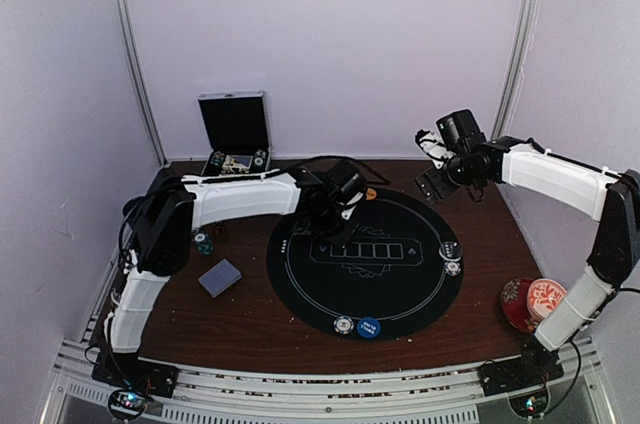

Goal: Distribute texas hold em gaming equipment
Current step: Place the poker chips pile on the poker table mat.

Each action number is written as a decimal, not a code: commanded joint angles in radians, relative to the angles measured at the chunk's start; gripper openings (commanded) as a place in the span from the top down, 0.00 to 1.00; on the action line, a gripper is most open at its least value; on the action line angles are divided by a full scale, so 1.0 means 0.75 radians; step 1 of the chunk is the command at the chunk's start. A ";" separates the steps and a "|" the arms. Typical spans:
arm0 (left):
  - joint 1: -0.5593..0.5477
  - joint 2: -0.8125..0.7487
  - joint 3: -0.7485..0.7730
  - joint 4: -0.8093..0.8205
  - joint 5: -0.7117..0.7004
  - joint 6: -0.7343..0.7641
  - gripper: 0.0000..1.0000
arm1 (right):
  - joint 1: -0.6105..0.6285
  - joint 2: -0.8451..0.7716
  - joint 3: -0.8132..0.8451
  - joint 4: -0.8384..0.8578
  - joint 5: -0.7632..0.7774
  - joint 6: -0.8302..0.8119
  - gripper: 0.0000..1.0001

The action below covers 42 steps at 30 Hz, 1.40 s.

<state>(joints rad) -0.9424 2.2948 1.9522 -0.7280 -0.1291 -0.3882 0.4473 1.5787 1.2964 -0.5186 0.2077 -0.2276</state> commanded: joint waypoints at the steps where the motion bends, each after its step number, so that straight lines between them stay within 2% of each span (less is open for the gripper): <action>1: -0.036 0.083 0.109 -0.033 0.016 -0.016 0.64 | -0.006 0.017 0.016 0.019 0.032 0.024 0.00; 8: -0.052 0.153 0.116 -0.042 0.021 -0.016 0.64 | -0.005 0.018 0.015 0.020 0.033 0.025 0.00; 12: -0.052 0.182 0.117 -0.053 0.018 -0.010 0.56 | -0.005 0.024 0.013 0.021 0.033 0.024 0.00; 16: -0.054 0.189 0.111 -0.053 0.021 -0.006 0.39 | -0.005 0.033 0.014 0.020 0.032 0.022 0.00; 19: -0.054 0.180 0.115 -0.060 0.015 -0.004 0.18 | -0.005 0.036 0.017 0.017 0.025 0.022 0.00; 22: -0.054 0.148 0.127 -0.078 -0.006 -0.008 0.03 | -0.006 0.033 0.016 0.015 0.003 0.019 0.00; 32: -0.015 -0.151 0.086 -0.168 -0.152 -0.036 0.02 | 0.068 -0.014 0.004 0.006 -0.225 -0.031 0.00; 36: 0.046 -0.332 -0.063 -0.170 -0.168 -0.045 0.02 | 0.126 0.014 0.014 -0.014 -0.335 -0.036 0.00; 42: 0.205 -0.630 -0.393 -0.132 -0.228 -0.047 0.02 | 0.248 0.158 0.093 -0.106 -0.507 -0.038 0.00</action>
<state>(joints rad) -0.8654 1.9133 1.7878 -0.8307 -0.2481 -0.4133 0.5854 1.6196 1.3083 -0.5358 -0.0563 -0.2436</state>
